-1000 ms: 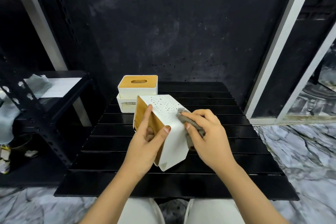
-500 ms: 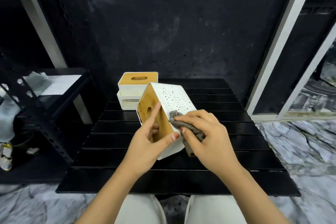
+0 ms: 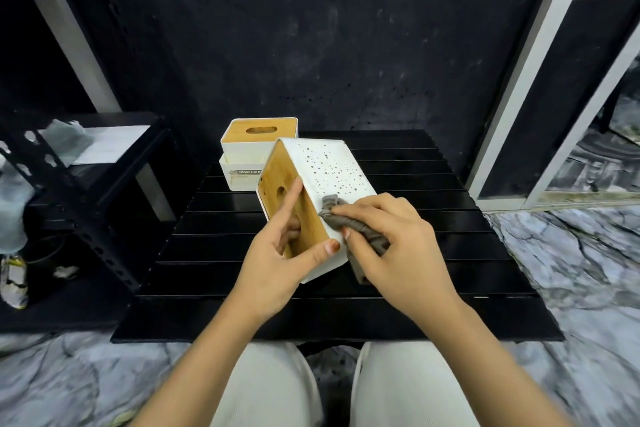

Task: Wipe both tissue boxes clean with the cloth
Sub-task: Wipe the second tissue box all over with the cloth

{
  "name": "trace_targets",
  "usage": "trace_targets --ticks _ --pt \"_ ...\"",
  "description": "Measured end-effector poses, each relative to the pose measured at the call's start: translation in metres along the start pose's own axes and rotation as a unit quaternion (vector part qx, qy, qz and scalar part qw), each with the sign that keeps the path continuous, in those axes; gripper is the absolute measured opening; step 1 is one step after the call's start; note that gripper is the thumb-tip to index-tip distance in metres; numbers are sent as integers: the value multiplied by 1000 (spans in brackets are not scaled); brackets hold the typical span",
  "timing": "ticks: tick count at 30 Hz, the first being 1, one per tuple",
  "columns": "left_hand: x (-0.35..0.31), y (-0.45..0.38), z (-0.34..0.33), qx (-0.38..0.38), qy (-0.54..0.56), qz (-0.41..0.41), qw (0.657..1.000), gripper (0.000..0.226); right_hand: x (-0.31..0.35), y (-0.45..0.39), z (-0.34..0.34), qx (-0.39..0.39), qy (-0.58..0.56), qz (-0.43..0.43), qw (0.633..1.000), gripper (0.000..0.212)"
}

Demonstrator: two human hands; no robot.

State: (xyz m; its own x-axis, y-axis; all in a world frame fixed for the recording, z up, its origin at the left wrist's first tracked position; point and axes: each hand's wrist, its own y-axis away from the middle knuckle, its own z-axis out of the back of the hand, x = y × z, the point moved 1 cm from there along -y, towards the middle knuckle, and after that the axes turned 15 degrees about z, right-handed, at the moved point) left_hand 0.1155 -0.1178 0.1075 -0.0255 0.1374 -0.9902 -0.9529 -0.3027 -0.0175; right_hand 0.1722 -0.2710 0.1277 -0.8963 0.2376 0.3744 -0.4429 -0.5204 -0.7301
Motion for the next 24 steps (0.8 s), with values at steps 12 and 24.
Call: trace_targets --ticks 12,24 --pt "12 9 -3 -17 -14 -13 1000 81 -9 15 4 -15 26 -13 999 27" --pt "22 14 -2 -29 20 -19 999 74 -32 13 8 -45 -12 -57 997 31"
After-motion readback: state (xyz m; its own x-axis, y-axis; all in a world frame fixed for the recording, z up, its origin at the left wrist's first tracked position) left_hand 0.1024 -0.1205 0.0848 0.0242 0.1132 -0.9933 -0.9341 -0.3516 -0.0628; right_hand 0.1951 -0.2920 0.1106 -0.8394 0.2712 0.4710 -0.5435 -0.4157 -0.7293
